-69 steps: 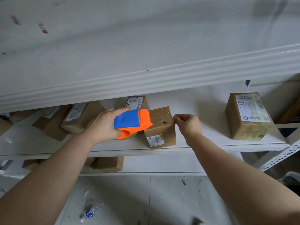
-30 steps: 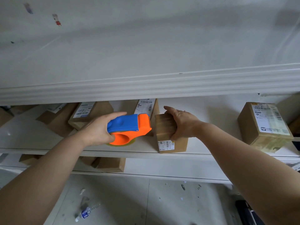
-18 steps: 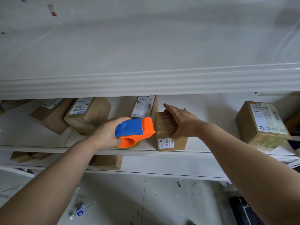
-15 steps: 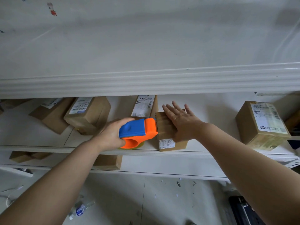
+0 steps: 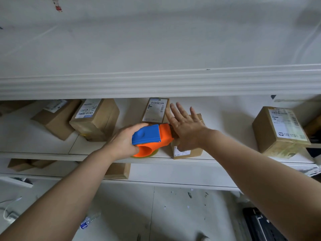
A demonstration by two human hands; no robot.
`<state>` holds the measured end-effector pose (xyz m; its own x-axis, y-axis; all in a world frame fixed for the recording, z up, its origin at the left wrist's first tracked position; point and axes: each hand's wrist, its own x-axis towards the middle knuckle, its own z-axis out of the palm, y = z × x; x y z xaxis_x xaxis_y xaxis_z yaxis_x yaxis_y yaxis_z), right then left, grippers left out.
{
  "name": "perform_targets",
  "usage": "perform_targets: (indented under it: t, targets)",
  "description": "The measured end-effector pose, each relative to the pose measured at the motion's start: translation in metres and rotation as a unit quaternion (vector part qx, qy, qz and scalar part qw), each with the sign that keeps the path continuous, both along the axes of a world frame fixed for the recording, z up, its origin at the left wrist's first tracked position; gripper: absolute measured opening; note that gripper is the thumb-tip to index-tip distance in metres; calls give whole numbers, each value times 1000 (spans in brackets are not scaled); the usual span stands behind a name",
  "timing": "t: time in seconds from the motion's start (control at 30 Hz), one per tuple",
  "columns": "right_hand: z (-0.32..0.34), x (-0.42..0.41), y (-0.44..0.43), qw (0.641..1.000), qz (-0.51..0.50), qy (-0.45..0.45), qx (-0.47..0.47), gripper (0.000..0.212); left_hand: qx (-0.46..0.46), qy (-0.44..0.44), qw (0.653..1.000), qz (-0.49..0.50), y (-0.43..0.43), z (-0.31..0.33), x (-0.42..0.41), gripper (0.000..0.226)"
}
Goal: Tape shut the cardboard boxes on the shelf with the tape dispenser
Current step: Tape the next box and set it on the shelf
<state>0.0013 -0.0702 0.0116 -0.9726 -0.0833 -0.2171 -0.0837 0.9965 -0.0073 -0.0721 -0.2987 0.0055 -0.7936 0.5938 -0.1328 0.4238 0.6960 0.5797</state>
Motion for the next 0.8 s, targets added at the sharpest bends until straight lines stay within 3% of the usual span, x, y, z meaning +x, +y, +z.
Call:
perform_targets:
  t: [0.07,0.17,0.27,0.37,0.43,0.6,0.8]
  targets:
    - [2,-4,-5,999,-7,-27,-17,121,-2,10,1000,-10,3,5,4,82]
    - [-2,2,13,993,-41,36,-105,124,5,25,999,-23,7,18,5,84]
    - [-9,21,45,930,-89,82,-346,136,13,40,998,-40,23,37,10,86]
    - [-24,48,69,882,-147,43,-445,136,-23,71,994,-77,56,44,21,89]
    - [-30,59,81,869,-178,27,-461,138,-27,82,992,-89,75,43,26,88]
    - [-23,62,96,899,-148,53,-408,151,-46,92,989,-109,108,45,30,91]
    - [-42,68,95,916,-151,32,-369,135,-62,101,989,-83,107,46,26,93]
